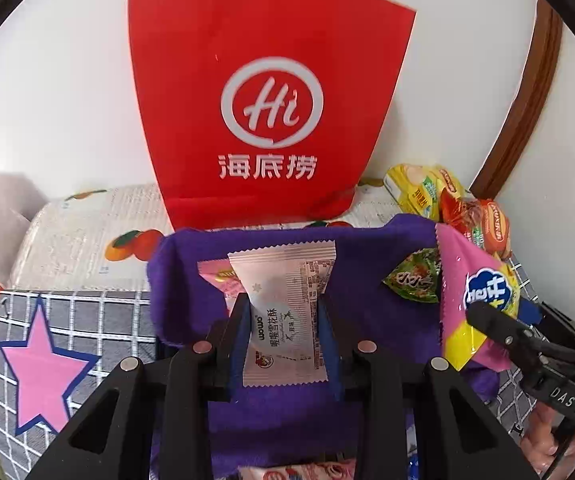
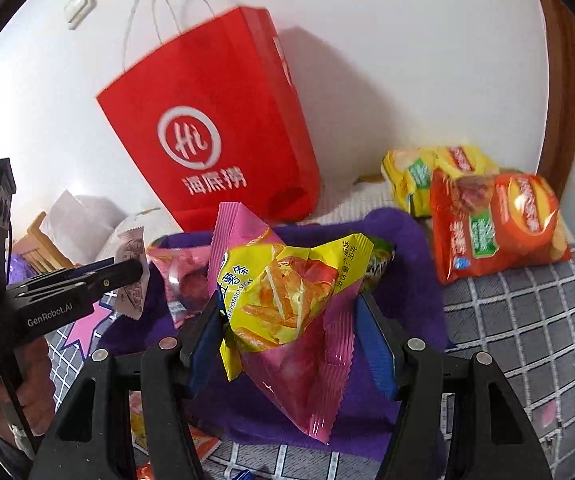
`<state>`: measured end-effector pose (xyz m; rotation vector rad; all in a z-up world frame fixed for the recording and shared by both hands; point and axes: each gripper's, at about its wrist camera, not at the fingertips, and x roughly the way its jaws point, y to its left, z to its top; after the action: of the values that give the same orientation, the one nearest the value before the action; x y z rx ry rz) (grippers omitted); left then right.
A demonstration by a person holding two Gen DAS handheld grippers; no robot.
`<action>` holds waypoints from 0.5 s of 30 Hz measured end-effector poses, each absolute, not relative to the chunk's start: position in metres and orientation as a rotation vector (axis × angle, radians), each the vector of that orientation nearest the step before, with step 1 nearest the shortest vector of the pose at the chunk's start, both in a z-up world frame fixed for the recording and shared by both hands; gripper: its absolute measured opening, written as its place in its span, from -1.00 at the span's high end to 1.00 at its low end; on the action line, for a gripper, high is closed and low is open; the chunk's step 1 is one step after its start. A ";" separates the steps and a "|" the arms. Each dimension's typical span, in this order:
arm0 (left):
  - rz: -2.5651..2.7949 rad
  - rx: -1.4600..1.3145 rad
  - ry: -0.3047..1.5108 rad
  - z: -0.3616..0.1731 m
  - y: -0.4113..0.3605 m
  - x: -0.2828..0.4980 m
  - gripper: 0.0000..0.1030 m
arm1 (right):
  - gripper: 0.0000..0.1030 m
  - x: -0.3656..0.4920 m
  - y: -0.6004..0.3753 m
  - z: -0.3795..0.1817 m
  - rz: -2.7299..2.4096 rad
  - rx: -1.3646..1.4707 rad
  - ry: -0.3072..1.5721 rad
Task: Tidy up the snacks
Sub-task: 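Carry the white-pink packet with left tool while right carries chips bag over towel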
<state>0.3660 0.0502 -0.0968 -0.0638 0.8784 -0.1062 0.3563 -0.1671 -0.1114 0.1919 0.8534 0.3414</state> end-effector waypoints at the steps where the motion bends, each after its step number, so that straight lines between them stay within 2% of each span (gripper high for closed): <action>1: -0.101 -0.056 0.895 -0.102 0.049 0.370 0.40 | -0.23 0.359 -0.167 -0.116 0.336 0.189 0.872; 6: -0.103 -0.061 0.941 -0.116 0.050 0.372 0.40 | -0.23 0.358 -0.171 -0.126 0.332 0.199 0.885; 15: -0.089 -0.061 0.924 -0.109 0.053 0.366 0.40 | -0.23 0.356 -0.174 -0.147 0.326 0.199 0.930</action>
<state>0.3664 0.0527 -0.1090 -0.0607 0.9243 -0.0895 0.3556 -0.1743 -0.1465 0.1989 0.9298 0.3265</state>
